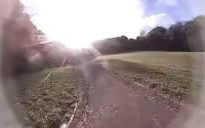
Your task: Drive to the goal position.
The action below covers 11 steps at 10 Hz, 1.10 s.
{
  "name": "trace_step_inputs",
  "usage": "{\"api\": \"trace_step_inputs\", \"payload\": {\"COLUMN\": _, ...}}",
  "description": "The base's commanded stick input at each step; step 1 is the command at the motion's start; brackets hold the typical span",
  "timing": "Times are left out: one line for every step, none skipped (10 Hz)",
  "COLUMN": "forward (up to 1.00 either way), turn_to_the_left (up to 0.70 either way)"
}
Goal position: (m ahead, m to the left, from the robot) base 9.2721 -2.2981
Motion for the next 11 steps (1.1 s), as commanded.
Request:
{"api": "trace_step_inputs", "payload": {"forward": 0.50, "turn_to_the_left": 0.07}}
{"api": "trace_step_inputs", "payload": {"forward": 0.50, "turn_to_the_left": 0.02}}
{"api": "trace_step_inputs", "payload": {"forward": 0.50, "turn_to_the_left": 0.00}}
{"api": "trace_step_inputs", "payload": {"forward": 0.50, "turn_to_the_left": 0.00}}
{"api": "trace_step_inputs", "payload": {"forward": 0.50, "turn_to_the_left": 0.00}}
{"api": "trace_step_inputs", "payload": {"forward": 0.50, "turn_to_the_left": 0.00}}
{"api": "trace_step_inputs", "payload": {"forward": 0.50, "turn_to_the_left": 0.12}}
{"api": "trace_step_inputs", "payload": {"forward": 0.50, "turn_to_the_left": 0.01}}
{"api": "trace_step_inputs", "payload": {"forward": 0.50, "turn_to_the_left": 0.50}}
{"api": "trace_step_inputs", "payload": {"forward": 0.50, "turn_to_the_left": 0.40}}
{"api": "trace_step_inputs", "payload": {"forward": 0.50, "turn_to_the_left": 0.15}}
